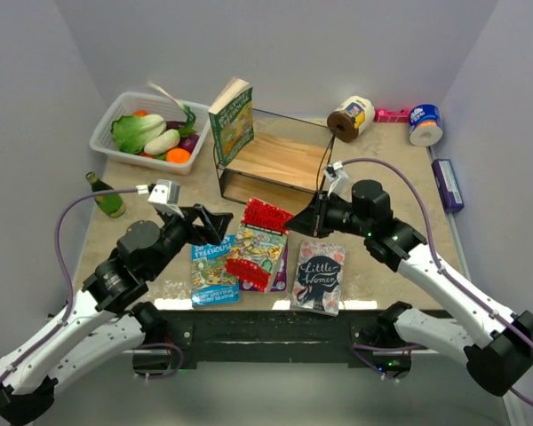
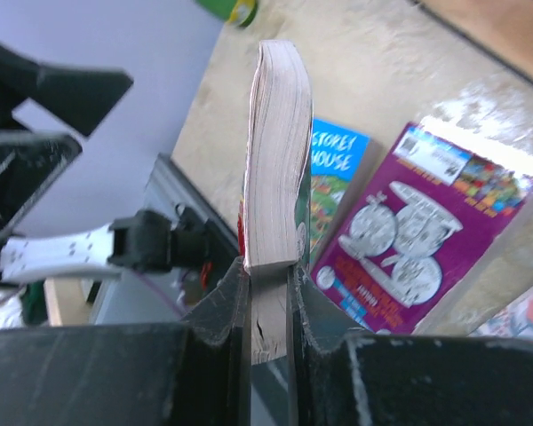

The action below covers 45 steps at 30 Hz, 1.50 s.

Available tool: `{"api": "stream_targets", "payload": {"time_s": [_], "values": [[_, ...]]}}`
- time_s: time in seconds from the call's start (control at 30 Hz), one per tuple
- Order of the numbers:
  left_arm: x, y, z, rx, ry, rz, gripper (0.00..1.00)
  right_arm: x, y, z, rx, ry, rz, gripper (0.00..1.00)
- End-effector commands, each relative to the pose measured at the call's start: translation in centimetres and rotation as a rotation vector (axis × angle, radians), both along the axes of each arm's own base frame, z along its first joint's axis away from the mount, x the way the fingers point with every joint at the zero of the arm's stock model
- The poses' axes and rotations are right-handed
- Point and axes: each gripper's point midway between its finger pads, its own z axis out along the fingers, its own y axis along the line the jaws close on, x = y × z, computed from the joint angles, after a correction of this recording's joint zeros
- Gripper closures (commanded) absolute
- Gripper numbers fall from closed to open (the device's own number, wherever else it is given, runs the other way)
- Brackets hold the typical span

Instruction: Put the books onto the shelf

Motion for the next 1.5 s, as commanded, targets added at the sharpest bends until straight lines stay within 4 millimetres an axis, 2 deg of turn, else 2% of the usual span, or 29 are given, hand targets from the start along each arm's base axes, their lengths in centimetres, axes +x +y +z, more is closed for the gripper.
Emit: {"api": "stream_targets", "payload": {"time_s": [0.0,0.17,0.23,0.27,0.3,0.33,0.37,0.4,0.43,0.47,0.5,0.53,0.57,0.63,0.67,0.77,0.93,1.23,1.47], "values": [[-0.6,-1.8,1.7,0.132,-0.062,-0.165,0.0,-4.3,0.3,4.6,0.055,-0.017,0.194,1.0],[-0.8,-3.0,3.4,0.061,-0.112,-0.303,0.0,-6.6,-0.3,9.0,0.094,-0.087,0.272,1.0],[-1.7,-3.5,3.2,-0.018,-0.081,-0.445,0.0,-7.5,-0.5,10.9,0.118,-0.115,0.301,1.0],[-2.0,-3.8,3.8,-0.06,-0.105,-0.498,0.0,-7.8,-0.6,11.5,0.127,-0.126,0.308,1.0],[-2.9,-3.8,2.8,-0.097,-0.076,-0.591,0.0,-8.1,-0.6,12.0,0.134,-0.134,0.318,1.0],[-3.6,-3.9,3.1,-0.172,-0.045,-0.629,0.0,-8.5,-0.8,12.9,0.142,-0.149,0.325,1.0],[-4.5,-4.2,4.9,-0.207,-0.145,-0.685,0.0,-8.6,-0.9,13.2,0.148,-0.154,0.328,1.0],[-5.7,-4.6,3.9,-0.234,-0.123,-0.758,0.0,-8.9,-1.0,13.7,0.157,-0.165,0.329,1.0],[-6.6,-4.8,4.0,-0.321,-0.058,-0.794,0.0,-9.1,-1.1,14.1,0.164,-0.174,0.334,1.0],[-7.7,-4.8,6.1,-0.354,-0.196,-0.856,0.0,-9.3,-1.1,14.3,0.171,-0.174,0.342,1.0],[-8.5,-4.9,4.9,-0.389,-0.165,-0.893,0.0,-9.5,-1.1,14.5,0.18,-0.177,0.346,1.0],[-9.1,-4.9,5.2,-0.443,-0.126,-0.918,0.0,-9.6,-1.1,14.9,0.19,-0.186,0.351,1.0],[-9.5,-4.8,5.8,-0.452,-0.18,-0.947,0.0,-9.7,-1.2,15.1,0.193,-0.19,0.353,1.0],[-10.5,-4.7,5.9,-0.515,-0.147,-0.983,0.0,-9.8,-1.2,15.3,0.193,-0.193,0.355,1.0],[-11.0,-4.5,6.6,-0.52,-0.205,-1.009,0.0,-9.8,-1.2,15.3,0.195,-0.191,0.359,1.0],[-11.9,-4.3,7.4,-0.558,-0.228,-1.048,0.0,-9.7,-1.1,15.3,0.194,-0.189,0.362,1.0],[-12.3,-4.1,8.4,-0.567,-0.248,-1.088,0.0,-9.8,-1.1,15.5,0.188,-0.193,0.365,1.0],[-10.0,-3.9,8.9,-0.504,-0.249,-1.07,0.0,-11.3,-2.2,17.4,0.203,-0.244,0.367,1.0],[-9.9,-3.9,9.3,-0.507,-0.249,-1.094,0.0,-10.6,-1.4,17.0,0.201,-0.236,0.388,1.0]]}}
